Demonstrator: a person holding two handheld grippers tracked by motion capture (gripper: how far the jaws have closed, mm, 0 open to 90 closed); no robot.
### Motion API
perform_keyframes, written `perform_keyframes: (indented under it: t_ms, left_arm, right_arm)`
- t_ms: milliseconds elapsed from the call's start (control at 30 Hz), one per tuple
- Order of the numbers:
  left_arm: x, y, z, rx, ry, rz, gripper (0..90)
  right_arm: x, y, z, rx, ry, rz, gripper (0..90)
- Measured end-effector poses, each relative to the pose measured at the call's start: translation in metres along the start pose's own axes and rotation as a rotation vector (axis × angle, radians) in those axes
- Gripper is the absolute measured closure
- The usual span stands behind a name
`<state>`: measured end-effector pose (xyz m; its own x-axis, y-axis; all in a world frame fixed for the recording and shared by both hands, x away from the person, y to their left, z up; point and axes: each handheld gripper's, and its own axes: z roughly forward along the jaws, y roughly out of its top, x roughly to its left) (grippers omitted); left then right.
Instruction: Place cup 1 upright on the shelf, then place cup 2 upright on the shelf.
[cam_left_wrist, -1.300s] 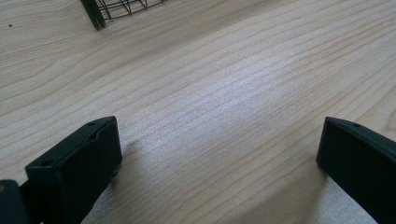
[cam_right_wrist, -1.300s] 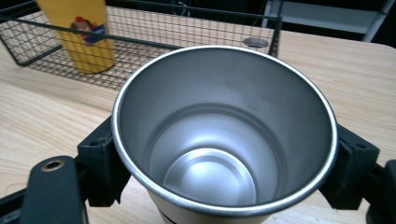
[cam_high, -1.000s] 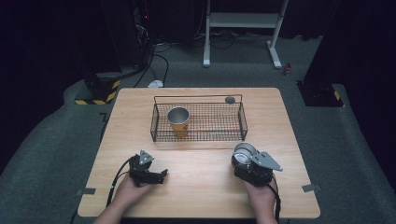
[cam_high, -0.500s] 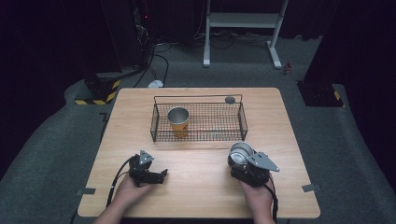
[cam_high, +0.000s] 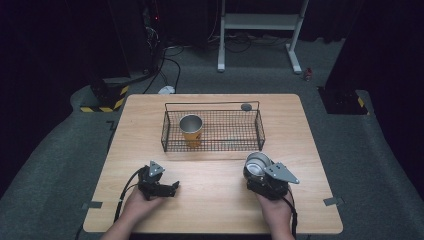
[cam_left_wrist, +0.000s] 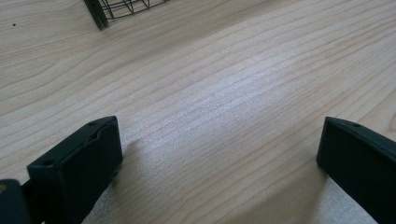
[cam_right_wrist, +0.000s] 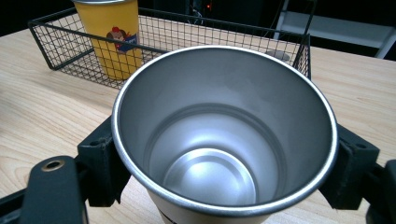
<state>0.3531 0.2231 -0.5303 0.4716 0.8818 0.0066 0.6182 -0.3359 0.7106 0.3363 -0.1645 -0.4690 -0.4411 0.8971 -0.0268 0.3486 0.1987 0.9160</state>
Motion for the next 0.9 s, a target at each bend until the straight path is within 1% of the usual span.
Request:
perform_keyframes:
  t_ms: [100, 167, 367, 533, 600, 700, 900]
  left_arm:
    - [0.000, 0.000, 0.000, 0.002, 0.000, 0.000, 0.5]
    - [0.000, 0.000, 0.000, 0.002, 0.000, 0.000, 0.5]
    - [0.000, 0.000, 0.000, 0.000, 0.000, 0.000, 0.5]
    - [0.000, 0.000, 0.000, 0.000, 0.001, 0.001, 0.5]
    - [0.000, 0.000, 0.000, 0.000, -0.001, -0.004, 0.5]
    - [0.000, 0.000, 0.000, -0.001, 0.000, -0.004, 0.5]
    - [0.000, 0.000, 0.000, 0.000, 0.001, -0.006, 0.5]
  right_arm:
    - [0.001, 0.003, 0.000, -0.006, -0.002, -0.001, 18.6]
    - [0.001, 0.007, -0.001, -0.021, 0.003, 0.011, 18.6]
    - [0.008, 0.015, 0.001, -0.031, 0.000, -0.022, 18.6]
    - [0.010, 0.021, 0.004, -0.038, 0.001, -0.028, 18.6]
    - [0.012, 0.025, 0.007, -0.042, 0.002, -0.030, 18.6]
    - [0.015, 0.031, 0.012, -0.042, 0.006, -0.016, 18.6]
    - [0.017, 0.046, 0.020, -0.037, 0.002, -0.024, 18.6]
